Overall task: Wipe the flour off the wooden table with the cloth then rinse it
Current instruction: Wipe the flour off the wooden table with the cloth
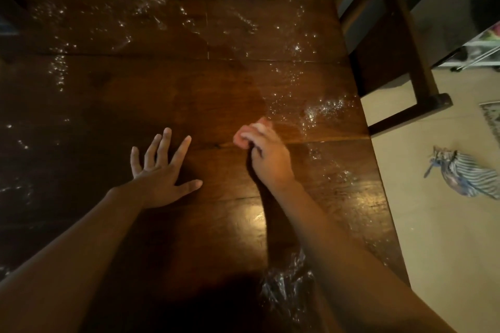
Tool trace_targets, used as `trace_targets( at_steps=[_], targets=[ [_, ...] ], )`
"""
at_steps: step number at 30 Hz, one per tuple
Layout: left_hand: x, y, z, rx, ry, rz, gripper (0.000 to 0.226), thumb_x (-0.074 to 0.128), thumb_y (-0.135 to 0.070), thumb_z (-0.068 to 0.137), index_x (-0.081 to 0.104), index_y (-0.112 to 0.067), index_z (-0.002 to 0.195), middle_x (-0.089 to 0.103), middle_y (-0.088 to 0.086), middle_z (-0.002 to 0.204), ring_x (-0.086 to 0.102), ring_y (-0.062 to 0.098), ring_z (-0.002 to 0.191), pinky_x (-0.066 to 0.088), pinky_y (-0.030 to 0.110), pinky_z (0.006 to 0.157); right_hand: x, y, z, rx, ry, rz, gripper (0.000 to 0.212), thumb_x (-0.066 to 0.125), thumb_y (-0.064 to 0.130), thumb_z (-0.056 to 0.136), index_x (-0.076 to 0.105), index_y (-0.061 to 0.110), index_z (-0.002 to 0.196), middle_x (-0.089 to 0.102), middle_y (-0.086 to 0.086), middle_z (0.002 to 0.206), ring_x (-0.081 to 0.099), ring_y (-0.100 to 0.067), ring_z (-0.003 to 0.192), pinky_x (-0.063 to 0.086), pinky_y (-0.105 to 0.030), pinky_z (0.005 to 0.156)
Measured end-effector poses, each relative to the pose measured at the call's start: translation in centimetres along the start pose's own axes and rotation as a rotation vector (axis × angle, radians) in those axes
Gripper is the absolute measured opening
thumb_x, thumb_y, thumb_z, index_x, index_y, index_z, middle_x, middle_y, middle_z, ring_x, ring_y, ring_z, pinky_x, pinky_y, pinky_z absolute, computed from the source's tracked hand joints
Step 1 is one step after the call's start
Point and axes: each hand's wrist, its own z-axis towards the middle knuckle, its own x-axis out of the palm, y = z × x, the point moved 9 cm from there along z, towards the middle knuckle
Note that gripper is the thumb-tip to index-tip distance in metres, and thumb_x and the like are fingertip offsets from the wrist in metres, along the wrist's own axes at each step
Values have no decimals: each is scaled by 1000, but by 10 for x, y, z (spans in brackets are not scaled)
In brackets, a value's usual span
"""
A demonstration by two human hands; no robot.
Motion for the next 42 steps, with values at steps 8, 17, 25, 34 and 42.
trace_targets(
  at_steps=[8,17,25,34,42],
  targets=[
    [0,0,2,8,7,-9,102,34,-88,77,-49,-54,125,-70,-9,121,-44,21,130,-16,64,110,-29,-43,42,176,-179,-69,43,54,-5,92,67,22,122,57,3,135,53,-12,127,53,-38,105],
    [1,0,3,17,4,-19,102,36,-89,76,-48,-55,125,-68,-8,123,-45,21,129,-17,64,110,3,9,34,-275,243,0,42,53,-7,91,73,16,119,63,3,131,53,-7,127,41,-30,115],
    [3,1,4,29,-10,-21,102,35,-88,77,-48,-54,127,-68,-7,125,-47,20,128,-19,63,108,7,-9,97,3,-11,-128,48,49,-2,95,62,27,132,52,4,141,55,-20,128,52,-44,104],
    [3,0,3,40,3,-37,104,37,-86,80,-45,-50,133,-64,-2,133,-48,22,128,-20,63,107,-20,-49,144,218,-59,-209,48,46,2,100,59,25,140,53,-5,145,56,-27,128,46,-44,112],
    [3,-1,4,53,3,-37,104,35,-86,80,-45,-47,135,-66,-3,129,-49,23,127,-19,64,108,22,14,163,-230,295,-224,53,48,-2,100,59,34,138,44,-2,156,58,-7,104,49,-27,103]
  ],
)
